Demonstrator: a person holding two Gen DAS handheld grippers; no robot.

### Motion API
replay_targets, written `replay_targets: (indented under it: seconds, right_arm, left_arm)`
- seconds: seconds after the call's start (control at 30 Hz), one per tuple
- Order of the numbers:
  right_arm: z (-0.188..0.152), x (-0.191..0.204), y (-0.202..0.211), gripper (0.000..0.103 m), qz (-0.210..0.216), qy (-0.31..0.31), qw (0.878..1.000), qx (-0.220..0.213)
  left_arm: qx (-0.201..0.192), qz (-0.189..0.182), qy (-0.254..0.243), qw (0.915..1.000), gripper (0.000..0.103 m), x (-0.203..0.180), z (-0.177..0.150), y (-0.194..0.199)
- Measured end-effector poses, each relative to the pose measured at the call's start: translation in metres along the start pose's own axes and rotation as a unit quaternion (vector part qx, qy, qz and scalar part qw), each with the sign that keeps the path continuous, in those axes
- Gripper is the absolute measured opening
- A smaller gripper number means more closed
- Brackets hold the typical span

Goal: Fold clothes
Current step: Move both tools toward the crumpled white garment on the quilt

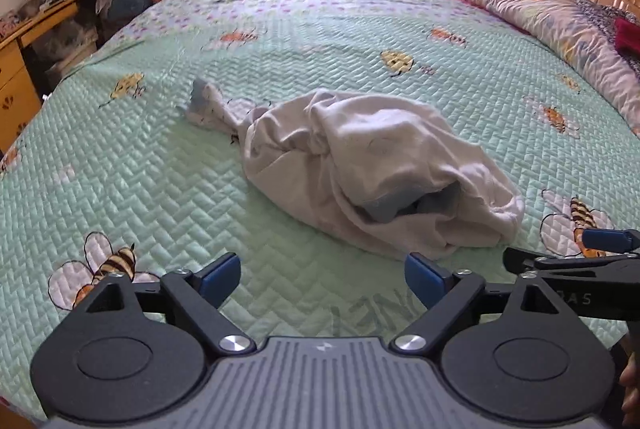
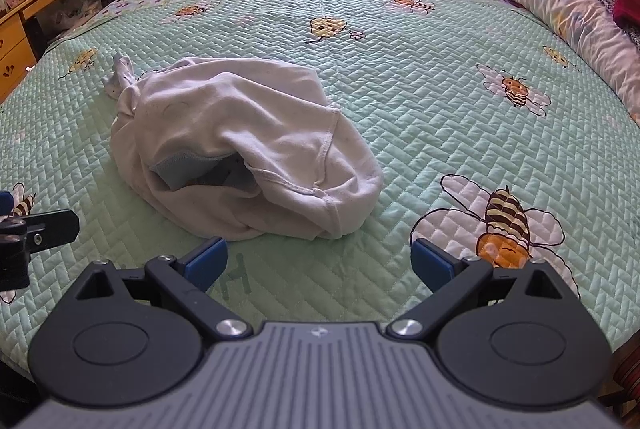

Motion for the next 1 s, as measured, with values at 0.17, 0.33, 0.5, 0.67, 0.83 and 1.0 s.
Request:
replay_targets:
  seconds: [0.17, 0.33, 0.5, 0.67, 0.83, 1.0]
  right_arm:
    - [-0.001, 0.000, -0.002, 0.098, 0.001, -0.003, 1.000, 0.003]
    - [0.008, 0.002, -0.007, 0.098, 0.011, -0.002, 1.000, -0.008]
    - [0.041, 0.012, 0.023, 0.098, 0.053, 0.019, 0.981, -0.186]
    - [0.048, 0.026, 0.011, 0.102, 0.064, 0.074, 0.965, -0.243]
    - [0.047, 0.054, -0.012, 0.102, 0.061, 0.136, 0.963, -0.226]
    - [0.046, 0.087, -0.034, 0.102, 0.030, 0.232, 0.947, -0.219]
  left_arm:
    - [0.016, 0.002, 0.017, 0.9997, 0.085, 0.007, -0.003, -0.007]
    - [0.033, 0.028, 0.034, 0.9985, 0.092, 0.021, -0.006, -0.014]
    - [0.074, 0.067, 0.064, 0.9929, 0.094, 0.050, -0.022, -0.029]
    - [0.110, 0.061, 0.113, 0.9856, 0.089, 0.076, -0.039, -0.041]
    - [0.126, 0.090, 0.127, 0.9797, 0.088, 0.098, -0.050, -0.054]
    - [0.153, 0.087, 0.126, 0.9764, 0.090, 0.103, -0.057, -0.061]
Point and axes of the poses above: each gripper's, at about its wrist camera, not at the fingertips, and y roughly against the way its jaws point, x to its left, z to its top, the point moved 10 cm from there along -y, roughly the way its jaws point, and after that the axes turned 3 degrees about x, right-handed, at the moved point
